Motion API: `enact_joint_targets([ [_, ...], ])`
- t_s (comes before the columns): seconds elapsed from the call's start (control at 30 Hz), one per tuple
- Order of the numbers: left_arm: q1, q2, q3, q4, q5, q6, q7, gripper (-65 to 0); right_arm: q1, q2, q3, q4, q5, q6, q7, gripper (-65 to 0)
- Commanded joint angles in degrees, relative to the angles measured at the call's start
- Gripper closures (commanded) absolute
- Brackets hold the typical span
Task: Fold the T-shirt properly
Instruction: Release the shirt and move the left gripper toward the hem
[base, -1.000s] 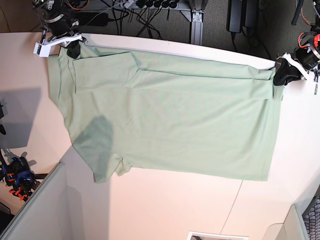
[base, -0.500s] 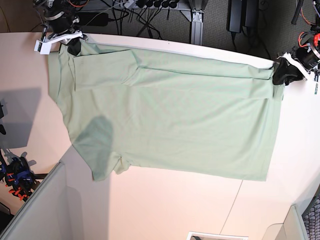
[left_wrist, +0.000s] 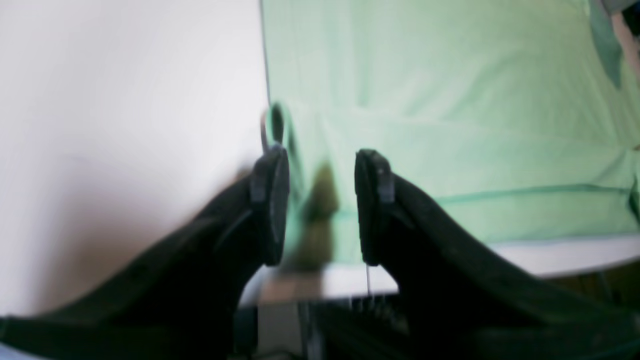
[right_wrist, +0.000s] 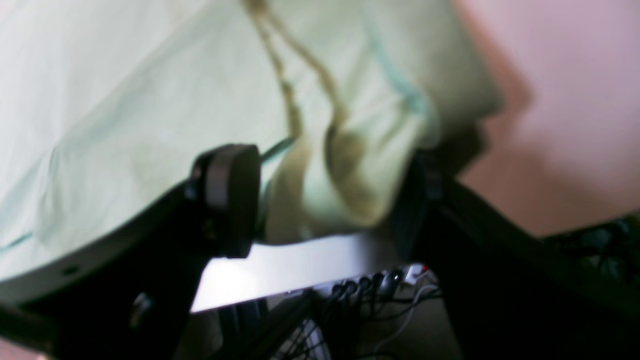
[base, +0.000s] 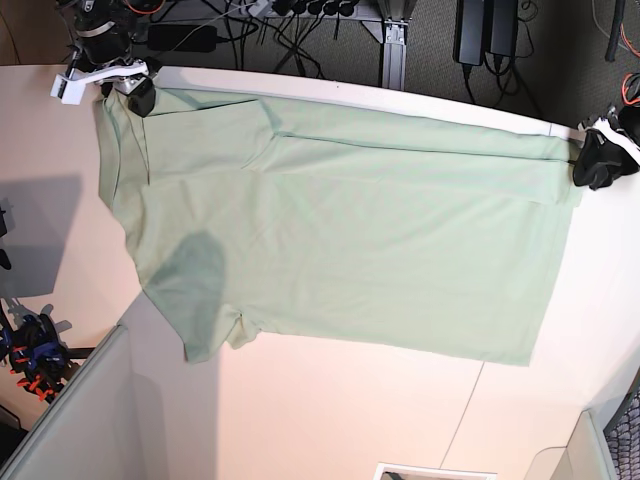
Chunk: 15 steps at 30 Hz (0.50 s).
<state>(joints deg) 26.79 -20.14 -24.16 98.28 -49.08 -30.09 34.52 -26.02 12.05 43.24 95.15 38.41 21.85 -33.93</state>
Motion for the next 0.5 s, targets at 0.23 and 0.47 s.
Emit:
enact_joint_targets([
  [0.23,-5.8,-2.4,-5.7,7.0,2.0,0.0,-5.1,-25.6,0.6,2.5,3.1,1.1,1.7,0.5,1.1,-39.6],
  [0.47,-20.6,-5.9,3.7,-0.9,12.2,5.5,-9.1,-25.6,1.3,2.4,3.1,1.1,1.4,0.5,1.4,-39.6],
])
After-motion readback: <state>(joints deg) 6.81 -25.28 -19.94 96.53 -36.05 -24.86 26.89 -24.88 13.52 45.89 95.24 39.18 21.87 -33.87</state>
